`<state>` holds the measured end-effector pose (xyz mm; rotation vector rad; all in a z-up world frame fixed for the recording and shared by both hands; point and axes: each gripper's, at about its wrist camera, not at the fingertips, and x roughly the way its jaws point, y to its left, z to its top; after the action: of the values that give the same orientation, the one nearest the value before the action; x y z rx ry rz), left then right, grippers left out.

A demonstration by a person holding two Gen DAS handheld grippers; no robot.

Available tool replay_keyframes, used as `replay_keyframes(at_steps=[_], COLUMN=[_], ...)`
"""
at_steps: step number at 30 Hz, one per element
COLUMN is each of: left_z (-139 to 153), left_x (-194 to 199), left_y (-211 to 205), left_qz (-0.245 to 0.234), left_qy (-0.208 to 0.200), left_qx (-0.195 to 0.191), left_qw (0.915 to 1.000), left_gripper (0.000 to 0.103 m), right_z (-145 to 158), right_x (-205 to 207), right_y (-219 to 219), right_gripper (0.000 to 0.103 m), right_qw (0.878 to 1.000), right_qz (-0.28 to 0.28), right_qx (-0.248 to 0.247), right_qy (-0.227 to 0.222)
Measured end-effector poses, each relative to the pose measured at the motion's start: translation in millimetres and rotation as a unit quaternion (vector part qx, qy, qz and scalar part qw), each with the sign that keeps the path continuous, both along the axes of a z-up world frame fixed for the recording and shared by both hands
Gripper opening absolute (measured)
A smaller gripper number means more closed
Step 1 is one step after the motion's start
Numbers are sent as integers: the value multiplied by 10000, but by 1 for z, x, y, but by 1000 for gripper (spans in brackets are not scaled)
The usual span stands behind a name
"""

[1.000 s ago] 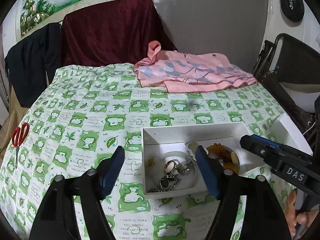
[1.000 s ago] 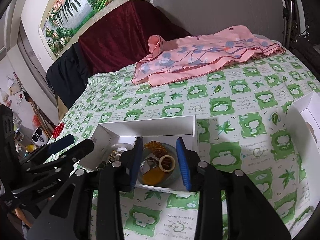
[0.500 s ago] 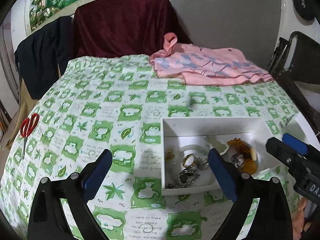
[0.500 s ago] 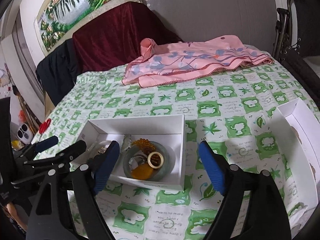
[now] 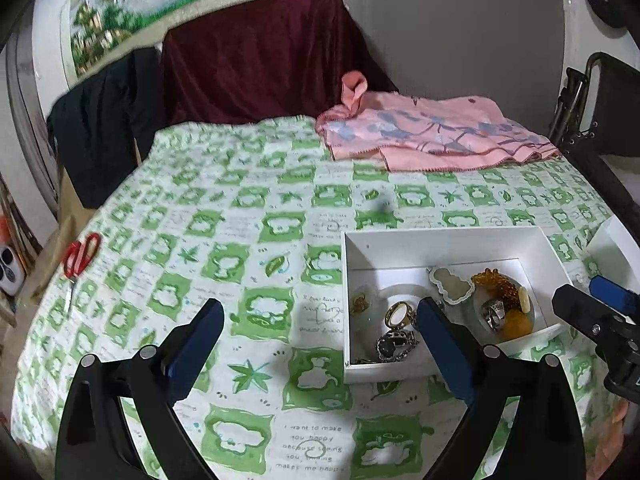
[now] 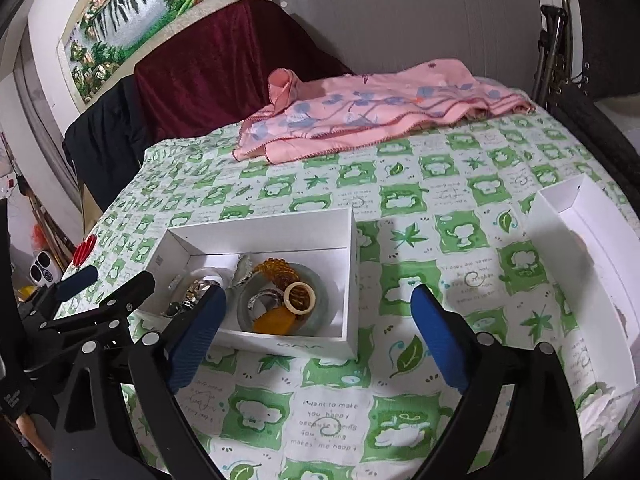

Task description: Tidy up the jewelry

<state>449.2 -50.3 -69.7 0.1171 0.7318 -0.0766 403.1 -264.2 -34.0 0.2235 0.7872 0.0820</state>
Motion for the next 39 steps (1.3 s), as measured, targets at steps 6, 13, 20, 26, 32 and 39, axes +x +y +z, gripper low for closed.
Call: replay_keyframes(at_steps=[6,13,20,26,32,39], left_z=[13,21,26,35,39,39], left_x=[-18,-44,-72,-94,-108,-129], left_y=[-4,-1,8,11,14,15], left_qz=[-4,66,193,266,270,328], left_qy=[-395,-636,-776,-1075,-1244,-1396], left_qx=[32,40,-40,-16,-53,-30], left_qw=[9992,9979,9968,9938,9919,9897], left_gripper=[97,97,97,97,97,97], right_z=[14,26,26,31,28,26], right_x=[-16,-43,-68,-87,-105,-130], right_y=[5,0,2,7,9,8], right_gripper=[90,92,92,92,93,94], right_qw=[9991,9974,9962,9928,9902,9863], right_qz=[-86,-247,-310,-392,-494,-629], right_qx=[-242,-142,-106,-171,-226,-316], right_qy=[-352,-662,-809,-1121,-1286,-1493])
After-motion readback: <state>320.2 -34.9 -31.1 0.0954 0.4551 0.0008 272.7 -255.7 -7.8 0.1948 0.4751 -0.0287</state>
